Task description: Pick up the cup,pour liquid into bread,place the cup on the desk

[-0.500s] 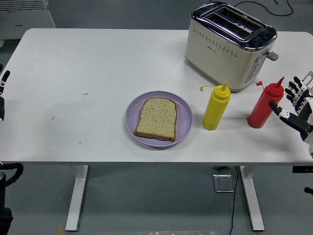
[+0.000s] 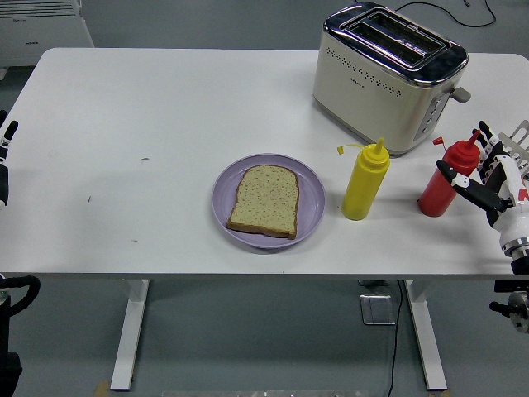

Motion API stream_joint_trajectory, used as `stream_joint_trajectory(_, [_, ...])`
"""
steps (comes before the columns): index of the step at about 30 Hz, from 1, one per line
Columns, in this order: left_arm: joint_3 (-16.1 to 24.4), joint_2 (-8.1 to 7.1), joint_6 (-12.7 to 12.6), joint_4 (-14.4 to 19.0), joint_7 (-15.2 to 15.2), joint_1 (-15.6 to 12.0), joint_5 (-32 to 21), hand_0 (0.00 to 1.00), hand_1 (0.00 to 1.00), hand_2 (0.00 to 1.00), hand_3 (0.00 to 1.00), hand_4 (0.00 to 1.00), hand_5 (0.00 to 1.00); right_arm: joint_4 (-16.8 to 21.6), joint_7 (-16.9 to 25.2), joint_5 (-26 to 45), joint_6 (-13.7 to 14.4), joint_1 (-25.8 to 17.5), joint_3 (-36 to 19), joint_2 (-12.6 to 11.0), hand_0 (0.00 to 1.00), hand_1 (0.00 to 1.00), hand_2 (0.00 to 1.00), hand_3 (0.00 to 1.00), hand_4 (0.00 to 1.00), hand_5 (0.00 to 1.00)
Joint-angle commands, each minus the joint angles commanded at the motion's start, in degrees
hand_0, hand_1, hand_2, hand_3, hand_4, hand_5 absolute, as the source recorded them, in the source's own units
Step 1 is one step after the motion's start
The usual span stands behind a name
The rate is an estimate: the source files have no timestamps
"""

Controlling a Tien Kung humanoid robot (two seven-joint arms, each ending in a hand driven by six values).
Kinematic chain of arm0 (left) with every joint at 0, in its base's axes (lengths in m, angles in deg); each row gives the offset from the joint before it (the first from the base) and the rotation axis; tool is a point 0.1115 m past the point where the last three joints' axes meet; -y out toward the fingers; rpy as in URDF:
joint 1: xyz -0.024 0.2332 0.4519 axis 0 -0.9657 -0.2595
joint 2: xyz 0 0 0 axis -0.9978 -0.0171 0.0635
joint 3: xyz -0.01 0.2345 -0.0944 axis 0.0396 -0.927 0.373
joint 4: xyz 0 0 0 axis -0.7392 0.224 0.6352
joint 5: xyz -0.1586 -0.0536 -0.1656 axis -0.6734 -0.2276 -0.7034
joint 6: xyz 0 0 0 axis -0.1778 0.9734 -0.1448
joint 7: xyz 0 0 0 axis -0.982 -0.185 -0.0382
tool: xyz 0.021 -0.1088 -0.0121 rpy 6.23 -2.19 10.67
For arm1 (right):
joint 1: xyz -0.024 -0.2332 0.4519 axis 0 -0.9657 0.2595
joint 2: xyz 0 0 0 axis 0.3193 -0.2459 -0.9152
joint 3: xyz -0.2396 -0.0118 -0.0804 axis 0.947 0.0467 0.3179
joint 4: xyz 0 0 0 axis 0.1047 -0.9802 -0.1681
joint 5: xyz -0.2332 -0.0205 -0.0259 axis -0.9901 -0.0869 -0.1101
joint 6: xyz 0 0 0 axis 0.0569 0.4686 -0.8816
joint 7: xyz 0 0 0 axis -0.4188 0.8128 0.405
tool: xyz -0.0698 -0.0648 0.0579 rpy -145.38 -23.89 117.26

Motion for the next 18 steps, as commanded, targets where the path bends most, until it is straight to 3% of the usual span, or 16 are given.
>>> stream_joint_trajectory(1, [0.0, -0.01, 0.0, 0.0, 0.0, 0.0, 0.0, 0.722, 0.75, 0.765, 0.683, 0.667, 0.998, -0.1, 0.0, 0.0, 0.2, 0.2, 0.2, 0.0, 0.943, 0.897, 0.938, 0.992, 0.919, 0.269])
stream_joint_trajectory(2, [0.0, -0.01, 0.0, 0.0, 0.0, 0.0, 0.0, 0.722, 0.75, 0.765, 0.683, 0.667, 0.998, -0.4, -0.2, 0.0, 0.7, 0.6, 0.9, 0.1, 0.849, 0.803, 0.815, 0.856, 0.91, 0.27])
stream_joint_trajectory(7, [0.2, 0.0, 0.0, 0.0, 0.0, -0.1, 0.0, 0.722, 0.75, 0.765, 0.683, 0.667, 0.998, -0.9, -0.9, 1.3, 4.6, 2.2, 3.4, 0.6, 0.849, 0.803, 0.815, 0.856, 0.91, 0.27])
stream_joint_trajectory(8, [0.2, -0.02, 0.0, 0.0, 0.0, -0.1, 0.0, 0.722, 0.75, 0.765, 0.683, 0.666, 0.998, -0.9, -1.0, 1.9, 6.2, 2.6, 4.2, 0.7, 0.695, 0.632, 0.57, 0.672, 0.901, 0.266])
stream_joint_trajectory(13, [0.4, -0.01, -0.1, 0.0, 0.0, 0.0, 0.0, 0.722, 0.75, 0.765, 0.683, 0.666, 0.998, -1.0, -0.6, 3.5, 10.7, 3.6, 6.2, 0.8, 0.695, 0.632, 0.57, 0.672, 0.901, 0.266])
stream_joint_trajectory(14, [0.5, 0.0, -0.1, 0.0, 0.0, -0.1, 0.0, 0.721, 0.75, 0.764, 0.683, 0.665, 0.998, -1.0, -0.6, 3.7, 11.7, 3.8, 6.6, 0.9, 0.432, 0.372, 0.361, 0.476, 0.89, 0.249])
stream_joint_trajectory(18, [0.5, -0.01, 0.0, -0.1, 0.0, 0.0, 0.0, 0.721, 0.75, 0.764, 0.683, 0.665, 0.998, -1.0, -0.4, 4.4, 13.8, 4.4, 7.8, 1.1, 0.432, 0.372, 0.361, 0.476, 0.89, 0.249])
